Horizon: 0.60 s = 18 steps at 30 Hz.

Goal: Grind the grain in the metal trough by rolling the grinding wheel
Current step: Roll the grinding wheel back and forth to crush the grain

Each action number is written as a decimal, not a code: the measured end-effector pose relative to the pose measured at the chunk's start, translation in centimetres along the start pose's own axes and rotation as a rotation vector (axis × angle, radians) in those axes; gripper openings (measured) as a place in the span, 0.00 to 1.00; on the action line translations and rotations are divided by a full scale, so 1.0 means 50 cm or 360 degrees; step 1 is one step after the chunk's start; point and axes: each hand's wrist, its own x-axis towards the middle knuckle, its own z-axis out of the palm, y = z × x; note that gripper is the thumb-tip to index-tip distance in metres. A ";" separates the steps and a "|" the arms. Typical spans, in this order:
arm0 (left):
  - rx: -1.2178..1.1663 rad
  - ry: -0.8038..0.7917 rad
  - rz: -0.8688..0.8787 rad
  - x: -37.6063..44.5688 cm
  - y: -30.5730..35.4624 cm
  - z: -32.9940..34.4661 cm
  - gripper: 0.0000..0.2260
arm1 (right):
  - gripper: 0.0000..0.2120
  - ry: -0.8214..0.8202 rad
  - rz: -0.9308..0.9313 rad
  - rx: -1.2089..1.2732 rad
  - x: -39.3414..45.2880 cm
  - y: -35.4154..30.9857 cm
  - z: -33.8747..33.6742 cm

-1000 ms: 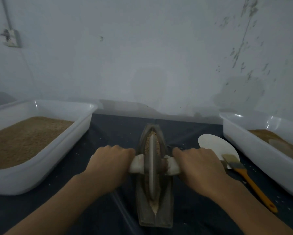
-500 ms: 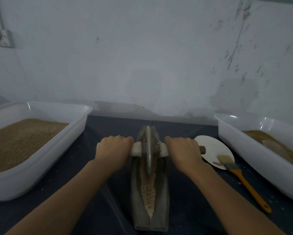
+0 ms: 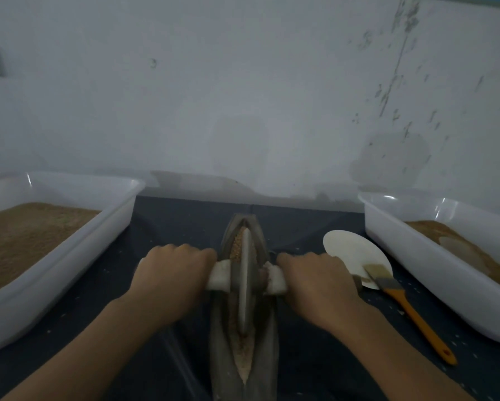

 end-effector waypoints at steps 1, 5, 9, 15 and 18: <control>-0.0003 0.0013 -0.0030 0.013 -0.002 0.010 0.15 | 0.10 0.0021 0.0016 -0.0012 0.019 0.002 0.009; -0.0053 0.0094 -0.0111 0.047 -0.008 0.039 0.13 | 0.13 0.0128 0.0033 -0.0154 0.077 0.012 0.031; -0.0079 -0.0014 -0.0073 0.035 -0.010 0.030 0.13 | 0.11 0.0090 -0.0021 -0.0136 0.070 0.012 0.028; -0.0012 -0.0130 0.0127 -0.031 -0.001 -0.043 0.15 | 0.10 -0.0038 -0.0162 0.0010 -0.034 0.002 -0.029; 0.0068 -0.0064 0.0130 -0.047 0.000 -0.048 0.16 | 0.14 -0.0073 -0.0188 -0.0003 -0.058 -0.003 -0.042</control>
